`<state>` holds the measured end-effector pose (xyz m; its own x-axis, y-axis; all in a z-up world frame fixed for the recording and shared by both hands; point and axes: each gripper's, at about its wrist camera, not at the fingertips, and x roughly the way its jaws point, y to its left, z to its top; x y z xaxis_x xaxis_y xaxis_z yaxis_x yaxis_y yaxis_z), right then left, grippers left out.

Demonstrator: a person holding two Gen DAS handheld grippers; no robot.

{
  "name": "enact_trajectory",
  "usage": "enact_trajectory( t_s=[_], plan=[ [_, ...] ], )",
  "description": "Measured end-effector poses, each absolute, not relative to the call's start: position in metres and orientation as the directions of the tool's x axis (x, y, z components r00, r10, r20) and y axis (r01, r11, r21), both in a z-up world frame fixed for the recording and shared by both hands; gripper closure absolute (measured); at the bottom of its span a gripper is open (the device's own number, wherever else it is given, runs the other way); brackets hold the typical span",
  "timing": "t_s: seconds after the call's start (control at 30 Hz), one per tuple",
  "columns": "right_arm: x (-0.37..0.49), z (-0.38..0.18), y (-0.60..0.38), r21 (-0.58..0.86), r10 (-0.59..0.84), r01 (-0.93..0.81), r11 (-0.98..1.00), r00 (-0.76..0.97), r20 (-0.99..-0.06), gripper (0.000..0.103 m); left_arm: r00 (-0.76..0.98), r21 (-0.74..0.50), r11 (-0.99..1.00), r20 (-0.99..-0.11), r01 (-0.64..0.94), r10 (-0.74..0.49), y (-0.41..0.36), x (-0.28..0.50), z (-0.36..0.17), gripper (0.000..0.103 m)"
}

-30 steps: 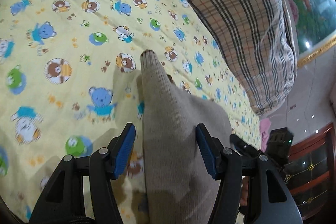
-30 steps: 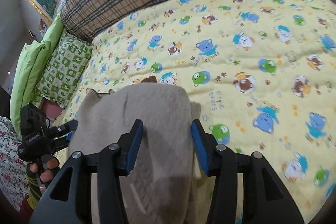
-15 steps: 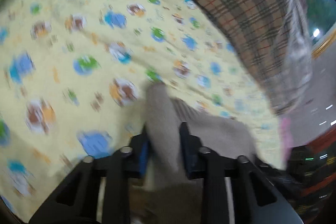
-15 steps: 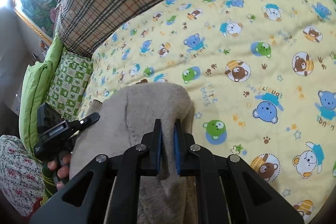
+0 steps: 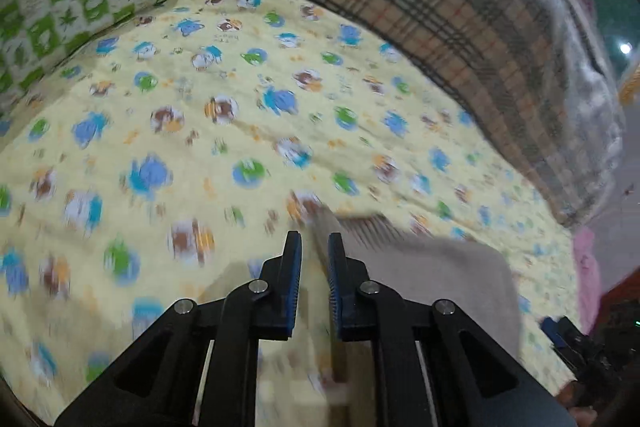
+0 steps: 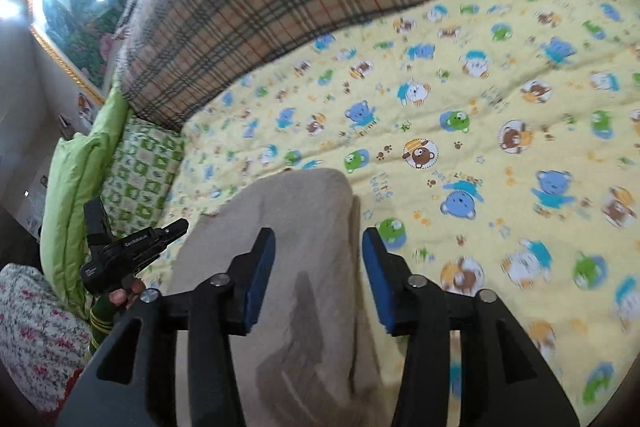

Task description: Fold small clothes

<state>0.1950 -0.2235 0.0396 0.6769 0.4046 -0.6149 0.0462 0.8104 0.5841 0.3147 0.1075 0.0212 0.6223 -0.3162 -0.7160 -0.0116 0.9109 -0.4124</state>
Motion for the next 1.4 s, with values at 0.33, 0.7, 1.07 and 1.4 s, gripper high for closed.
enact_trajectory(
  t_s=[0.33,0.7,1.07,1.4],
  plan=[
    [0.111,0.054,-0.198,0.555,0.441,-0.041,0.831,0.656,-0.612,0.044,0.616,-0.378,0.919,-0.698,0.116,-0.365,0.076,0.158,0.042,0.048],
    [0.028,0.036,-0.181,0.473,0.404,-0.062,0.879,0.623,-0.670,0.038,0.600,-0.071,0.978,-0.780,0.197,-0.178,0.029,0.044,0.021,0.021],
    [-0.039,0.030,-0.171,0.319,0.310,-0.107,0.942,0.643,-0.700,0.022,0.559,-0.025,0.985,-0.821,0.170,-0.118,0.036,0.005,-0.002,0.020],
    [-0.048,0.031,-0.147,0.240,0.299,-0.179,0.954,0.629,-0.718,0.017,0.609,-0.018,0.983,-0.783,0.182,-0.127,0.033,0.002,0.020,0.019]
  ],
)
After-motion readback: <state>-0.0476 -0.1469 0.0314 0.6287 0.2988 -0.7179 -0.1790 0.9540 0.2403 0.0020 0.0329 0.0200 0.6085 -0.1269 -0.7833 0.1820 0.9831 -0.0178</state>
